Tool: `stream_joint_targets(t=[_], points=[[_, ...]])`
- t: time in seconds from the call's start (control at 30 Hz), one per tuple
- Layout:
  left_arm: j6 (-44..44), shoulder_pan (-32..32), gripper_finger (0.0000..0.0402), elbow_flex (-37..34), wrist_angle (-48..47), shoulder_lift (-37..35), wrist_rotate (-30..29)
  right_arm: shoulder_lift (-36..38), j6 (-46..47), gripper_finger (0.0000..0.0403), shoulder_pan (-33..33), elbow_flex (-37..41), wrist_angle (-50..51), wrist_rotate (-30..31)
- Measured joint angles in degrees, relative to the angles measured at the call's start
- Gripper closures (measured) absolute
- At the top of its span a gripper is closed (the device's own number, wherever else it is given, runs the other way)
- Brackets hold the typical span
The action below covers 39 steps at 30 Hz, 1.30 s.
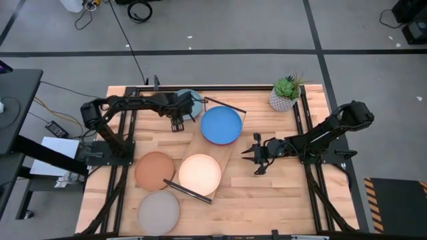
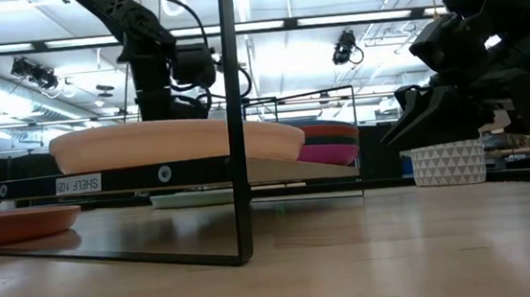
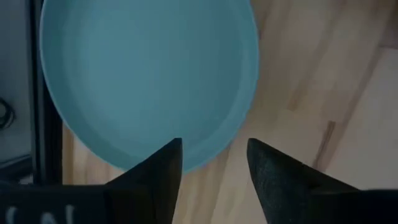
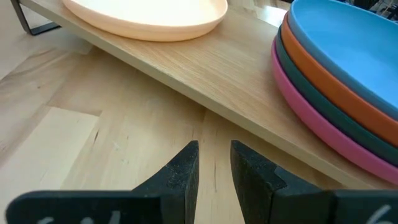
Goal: Place and stack plates onto a shelf
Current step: Stack the light blue plate on top of the light brown plate on the shelf
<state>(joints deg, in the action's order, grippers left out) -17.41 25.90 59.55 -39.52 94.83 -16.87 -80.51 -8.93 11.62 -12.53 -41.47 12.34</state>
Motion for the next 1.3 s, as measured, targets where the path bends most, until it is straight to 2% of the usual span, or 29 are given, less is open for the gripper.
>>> stream_joint_targets(t=[0.2,0.3,0.47,0.7,0.83,0.93,1.1,1.2,1.3], points=[[-5.62,3.23,0.0219,-0.02,0.54,0.04,4.2,0.01,0.38,0.0305,0.0,0.0,0.38,-0.03],[-5.94,4.3,0.0229,-0.04,1.54,0.64,4.57,0.02,0.4,0.0305,0.0,0.0,0.41,-0.04],[-5.5,5.3,0.0238,-0.04,1.63,4.14,9.09,0.0,1.28,0.0305,0.01,0.0,0.78,-0.19],[-7.17,5.45,0.0242,-0.09,1.24,6.5,8.85,0.0,1.47,0.0305,0.02,0.0,1.0,-0.37],[-7.5,5.43,0.025,-0.09,2.37,8.33,4.23,0.0,1.54,0.0305,0.04,0.0,0.99,-0.39],[-7.35,5.28,0.0281,-0.07,2.18,8.8,3.57,0.0,1.73,0.0305,0.04,0.0,1.13,-0.44],[-6.8,5.06,0.0382,0.52,0.06,8.55,2.94,0.0,0.96,0.0305,0.04,0.0,1.2,-0.37],[-5.64,4.22,0.0386,2.09,-6.35,8.2,2.54,0.0,0.36,0.0305,0.04,0.0,1.24,-0.33],[-2.37,2.55,0.0386,5.2,-16.68,7.15,4.0,0.0,0.31,0.0305,0.04,0.0,1.24,-0.21]])
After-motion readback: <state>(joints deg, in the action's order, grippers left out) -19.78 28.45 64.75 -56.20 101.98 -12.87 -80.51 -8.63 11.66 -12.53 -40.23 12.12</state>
